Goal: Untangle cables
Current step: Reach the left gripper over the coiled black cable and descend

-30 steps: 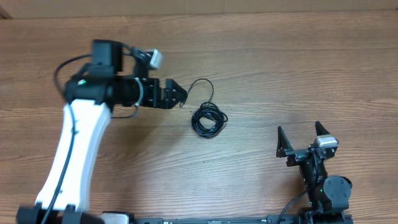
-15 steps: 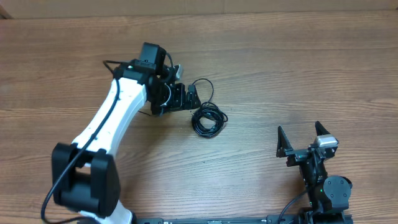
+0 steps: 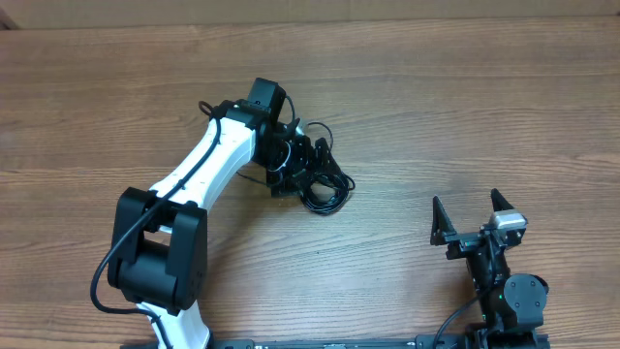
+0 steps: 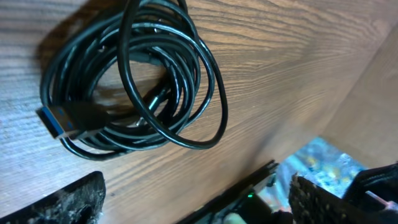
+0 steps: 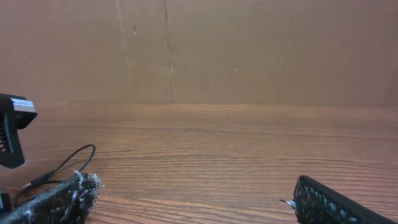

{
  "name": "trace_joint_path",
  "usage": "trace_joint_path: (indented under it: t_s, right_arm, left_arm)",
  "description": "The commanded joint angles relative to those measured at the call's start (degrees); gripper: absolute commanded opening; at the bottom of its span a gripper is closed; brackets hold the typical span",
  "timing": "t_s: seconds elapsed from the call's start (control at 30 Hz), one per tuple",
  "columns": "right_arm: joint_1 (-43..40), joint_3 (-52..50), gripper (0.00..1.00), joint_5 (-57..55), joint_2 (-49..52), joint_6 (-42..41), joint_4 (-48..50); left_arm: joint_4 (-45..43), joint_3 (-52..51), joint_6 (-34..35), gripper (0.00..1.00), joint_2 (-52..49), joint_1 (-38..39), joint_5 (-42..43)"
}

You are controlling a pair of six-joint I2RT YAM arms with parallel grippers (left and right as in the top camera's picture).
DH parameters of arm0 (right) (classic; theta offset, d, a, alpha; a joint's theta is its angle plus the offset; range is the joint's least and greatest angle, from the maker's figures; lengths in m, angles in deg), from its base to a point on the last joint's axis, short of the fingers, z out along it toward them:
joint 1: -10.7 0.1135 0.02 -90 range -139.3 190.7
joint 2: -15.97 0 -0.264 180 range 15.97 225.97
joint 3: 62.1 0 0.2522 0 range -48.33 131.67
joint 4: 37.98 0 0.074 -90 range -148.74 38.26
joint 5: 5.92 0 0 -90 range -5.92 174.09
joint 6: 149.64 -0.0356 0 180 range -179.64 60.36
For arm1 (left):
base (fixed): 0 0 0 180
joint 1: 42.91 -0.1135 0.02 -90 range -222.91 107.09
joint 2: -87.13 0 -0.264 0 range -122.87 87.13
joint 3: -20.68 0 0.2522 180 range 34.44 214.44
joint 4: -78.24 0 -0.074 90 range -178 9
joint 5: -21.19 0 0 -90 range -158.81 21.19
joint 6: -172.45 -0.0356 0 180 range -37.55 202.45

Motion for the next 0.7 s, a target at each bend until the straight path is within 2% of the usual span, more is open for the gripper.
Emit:
trace_joint_path:
  t_s: [0.0, 0.07, 0.13, 0.37, 0.53, 0.67]
  right_arm:
    - [-0.2, -0.6, 1.0, -0.5, -0.4, 0.3, 0.3]
    - [-0.2, -0.6, 1.0, -0.5, -0.4, 0.3, 0.3]
    - [-0.2, -0.6, 1.0, -0.5, -0.4, 0.3, 0.3]
    - [-0.2, -0.6, 1.0, -0.5, -0.4, 0.3, 0.3]
    - [-0.2, -0.6, 1.0, -0.5, -0.4, 0.3, 0.3]
    - [-0.2, -0.6, 1.0, -0.5, -0.4, 0.3, 0.3]
  left_arm:
    - [-1.7, 0.9, 8.3, 0.95, -0.2, 1.4, 0.3]
    - [-3.0, 0.9, 12.5, 0.9, -0.2, 3.3, -3.6]
    - [-3.9, 0.9, 16.6, 0.9, -0.2, 5.1, -6.4]
    - [-8.6, 0.9, 28.8, 0.83, -0.2, 11.4, -24.2]
    - [-11.2, 0.9, 32.3, 0.77, -0.6, 14.1, -30.2]
    - [-12.0, 0.9, 32.3, 0.71, -0.7, 15.3, -31.9]
